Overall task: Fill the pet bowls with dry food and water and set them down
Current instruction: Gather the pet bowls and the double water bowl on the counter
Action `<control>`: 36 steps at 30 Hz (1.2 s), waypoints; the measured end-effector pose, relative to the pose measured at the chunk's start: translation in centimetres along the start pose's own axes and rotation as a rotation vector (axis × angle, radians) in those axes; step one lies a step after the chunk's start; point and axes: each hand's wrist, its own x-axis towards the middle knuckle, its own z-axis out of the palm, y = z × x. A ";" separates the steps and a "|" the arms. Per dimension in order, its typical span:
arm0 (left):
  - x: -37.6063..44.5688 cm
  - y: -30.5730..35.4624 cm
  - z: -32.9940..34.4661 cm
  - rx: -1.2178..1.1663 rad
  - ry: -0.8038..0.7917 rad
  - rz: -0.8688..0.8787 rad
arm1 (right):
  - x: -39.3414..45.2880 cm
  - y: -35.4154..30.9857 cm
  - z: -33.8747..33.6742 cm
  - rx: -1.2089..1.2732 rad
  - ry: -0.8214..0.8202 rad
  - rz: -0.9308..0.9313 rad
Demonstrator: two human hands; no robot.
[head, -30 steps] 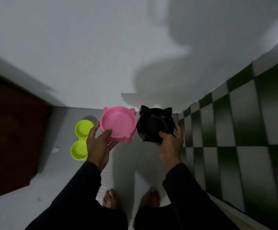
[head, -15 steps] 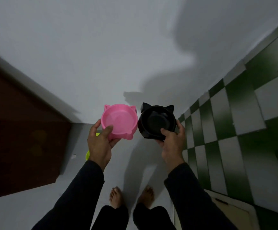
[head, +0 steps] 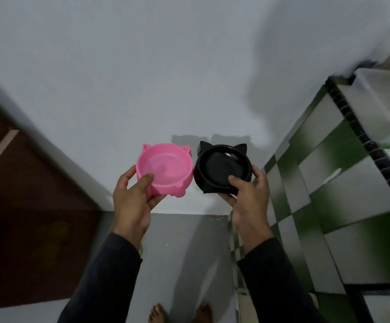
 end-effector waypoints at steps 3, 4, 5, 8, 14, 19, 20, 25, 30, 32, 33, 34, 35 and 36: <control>-1.5 1.8 1.8 -0.012 -0.024 0.030 | -1.2 -2.7 0.3 0.010 -0.014 -0.038; -1.9 2.3 2.3 -0.017 -0.032 0.037 | -1.6 -3.5 0.4 0.012 -0.019 -0.052; -2.3 2.7 2.8 -0.021 -0.039 0.044 | -2.0 -4.3 0.5 0.018 -0.026 -0.065; -3.3 4.0 4.2 -0.043 -0.063 0.057 | -3.0 -6.3 0.6 0.050 -0.056 -0.106; -5.0 5.9 5.7 -0.068 -0.111 0.080 | -5.1 -8.8 0.8 0.080 -0.061 -0.181; -6.3 7.1 5.7 -0.067 -0.175 0.069 | -7.5 -9.2 0.8 0.104 -0.047 -0.234; -6.6 7.3 5.6 -0.065 -0.190 0.063 | -8.1 -9.2 0.7 0.113 -0.038 -0.244; -8.1 8.2 4.6 -0.056 -0.267 0.020 | -11.6 -8.4 0.2 0.142 0.047 -0.294; -10.3 8.7 3.1 -0.011 -0.378 -0.037 | -16.2 -6.9 -1.1 0.208 0.154 -0.331; -11.3 8.8 2.5 0.012 -0.420 -0.059 | -18.3 -6.3 -1.9 0.240 0.186 -0.344; -11.9 8.8 2.1 0.024 -0.442 -0.071 | -19.4 -6.0 -2.4 0.254 0.205 -0.349; -12.5 8.8 1.8 0.036 -0.464 -0.083 | -20.5 -5.8 -2.9 0.264 0.226 -0.353; -13.1 8.7 1.4 0.050 -0.485 -0.095 | -21.6 -5.4 -3.4 0.270 0.245 -0.358; -13.7 8.5 1.1 0.067 -0.504 -0.108 | -22.7 -5.1 -4.0 0.274 0.261 -0.367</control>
